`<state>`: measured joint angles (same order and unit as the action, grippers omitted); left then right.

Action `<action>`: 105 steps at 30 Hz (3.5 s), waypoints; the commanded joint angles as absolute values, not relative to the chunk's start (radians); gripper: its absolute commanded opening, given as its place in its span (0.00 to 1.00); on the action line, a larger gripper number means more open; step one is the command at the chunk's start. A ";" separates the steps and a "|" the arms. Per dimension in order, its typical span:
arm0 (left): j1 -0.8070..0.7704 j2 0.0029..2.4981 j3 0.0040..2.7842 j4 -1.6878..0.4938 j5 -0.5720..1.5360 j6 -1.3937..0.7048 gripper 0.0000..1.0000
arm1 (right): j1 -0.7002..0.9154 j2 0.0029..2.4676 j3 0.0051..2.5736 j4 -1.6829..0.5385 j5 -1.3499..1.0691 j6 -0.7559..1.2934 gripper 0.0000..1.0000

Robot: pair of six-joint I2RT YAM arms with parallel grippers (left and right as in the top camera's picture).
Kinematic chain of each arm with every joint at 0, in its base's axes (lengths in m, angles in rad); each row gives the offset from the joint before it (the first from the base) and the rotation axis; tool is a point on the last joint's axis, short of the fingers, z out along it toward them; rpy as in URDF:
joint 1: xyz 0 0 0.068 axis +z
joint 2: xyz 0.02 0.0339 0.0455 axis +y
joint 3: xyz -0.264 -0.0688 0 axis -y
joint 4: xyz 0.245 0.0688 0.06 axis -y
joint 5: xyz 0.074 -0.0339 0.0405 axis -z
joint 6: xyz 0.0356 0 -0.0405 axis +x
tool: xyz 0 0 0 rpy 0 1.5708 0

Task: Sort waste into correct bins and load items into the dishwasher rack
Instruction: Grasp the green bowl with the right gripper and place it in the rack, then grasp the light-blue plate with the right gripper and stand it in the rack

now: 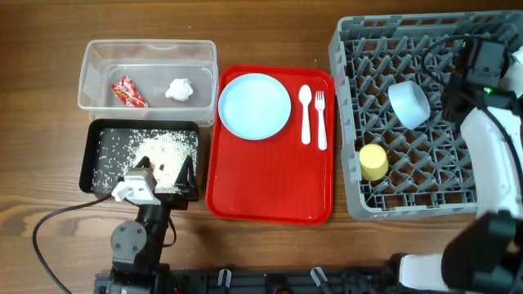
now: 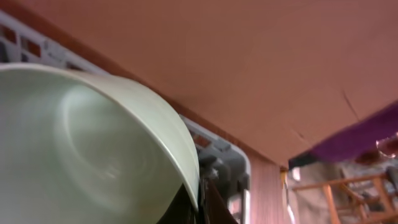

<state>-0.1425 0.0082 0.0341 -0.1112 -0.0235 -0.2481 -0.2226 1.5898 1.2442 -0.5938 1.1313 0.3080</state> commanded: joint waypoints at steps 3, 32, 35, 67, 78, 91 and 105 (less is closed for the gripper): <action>-0.135 0.003 0.024 -0.108 -0.012 -0.242 1.00 | -0.229 1.731 1.249 -0.373 1.155 -0.138 0.04; -0.135 0.003 0.024 -0.108 -0.012 -0.242 1.00 | 0.525 1.552 1.399 -0.835 -0.187 0.254 0.57; -0.135 0.003 0.024 -0.108 -0.012 -0.242 1.00 | 0.591 1.656 1.399 -0.796 -0.012 0.481 0.62; -0.135 0.003 0.024 -0.108 -0.012 -0.242 1.00 | 0.083 1.378 1.399 -0.489 0.718 -0.078 0.04; -0.135 0.003 0.024 -0.108 -0.012 -0.242 1.00 | -0.063 1.774 1.399 -0.041 0.969 -0.687 0.04; -0.135 0.003 0.024 -0.108 -0.012 -0.242 1.00 | 0.080 1.843 1.399 -0.012 0.920 -0.733 0.04; -0.135 0.003 0.024 -0.108 -0.012 -0.242 1.00 | 0.014 1.805 1.399 0.020 0.933 -0.823 0.04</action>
